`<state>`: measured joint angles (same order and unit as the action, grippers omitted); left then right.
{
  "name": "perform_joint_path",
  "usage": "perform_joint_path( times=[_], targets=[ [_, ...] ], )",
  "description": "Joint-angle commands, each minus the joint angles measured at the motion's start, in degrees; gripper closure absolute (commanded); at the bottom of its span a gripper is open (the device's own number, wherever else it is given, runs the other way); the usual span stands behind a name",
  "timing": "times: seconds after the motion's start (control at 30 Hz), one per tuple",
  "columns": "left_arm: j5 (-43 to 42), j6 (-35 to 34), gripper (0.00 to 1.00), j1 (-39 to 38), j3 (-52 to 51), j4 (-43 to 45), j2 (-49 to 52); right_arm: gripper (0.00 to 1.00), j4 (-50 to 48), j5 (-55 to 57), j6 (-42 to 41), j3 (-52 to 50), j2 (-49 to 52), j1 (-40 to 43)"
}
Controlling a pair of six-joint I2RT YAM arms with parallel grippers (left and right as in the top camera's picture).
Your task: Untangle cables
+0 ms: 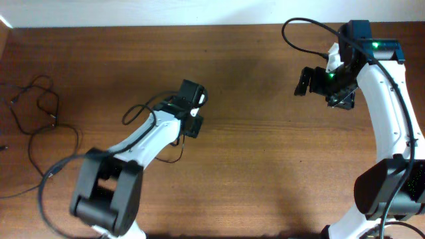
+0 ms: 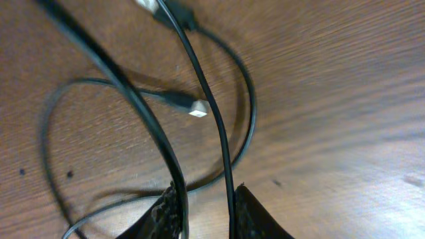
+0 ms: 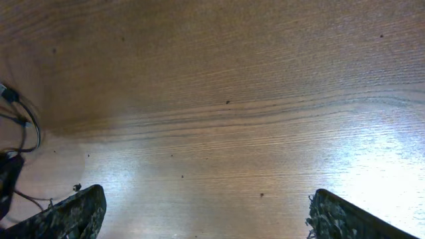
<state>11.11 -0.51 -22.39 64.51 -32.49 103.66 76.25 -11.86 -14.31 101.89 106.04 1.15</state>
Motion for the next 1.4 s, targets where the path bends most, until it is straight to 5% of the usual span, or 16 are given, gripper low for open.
perform_joint_path(
  times=[0.0,0.17,0.37,0.57,0.83,0.97,1.17,1.37],
  targets=[
    [5.7,-0.35,0.63,-0.07,1.05,2.03,5.09,0.01,-0.13,0.11,0.59,-0.44,-0.68,0.0],
    [5.11,-0.35,0.57,-0.07,1.05,5.46,6.16,0.01,-0.13,0.11,0.59,-0.44,-0.68,0.0],
    [-8.9,-0.37,0.72,-0.07,1.01,1.42,6.19,0.01,-0.13,0.11,0.61,-0.44,-0.68,0.0],
    [-8.37,-0.35,0.74,-0.07,-0.74,0.57,6.45,0.01,-0.11,0.11,0.61,-0.44,-0.68,0.0],
    [-3.69,-0.28,1.0,-0.04,-0.33,4.28,6.49,0.01,0.04,0.11,0.61,-0.44,-0.68,0.0],
    [-3.8,0.17,1.0,0.52,11.06,-4.02,6.25,0.01,0.04,0.11,0.61,-0.44,-0.68,0.0],
    [-4.44,5.38,1.0,5.53,44.02,-21.33,6.25,0.01,0.02,0.11,0.61,-0.44,-0.68,0.0],
    [-4.22,7.06,1.0,20.44,63.89,-9.29,6.25,0.01,0.07,0.11,0.61,-0.44,-0.68,-0.02]
  ],
)
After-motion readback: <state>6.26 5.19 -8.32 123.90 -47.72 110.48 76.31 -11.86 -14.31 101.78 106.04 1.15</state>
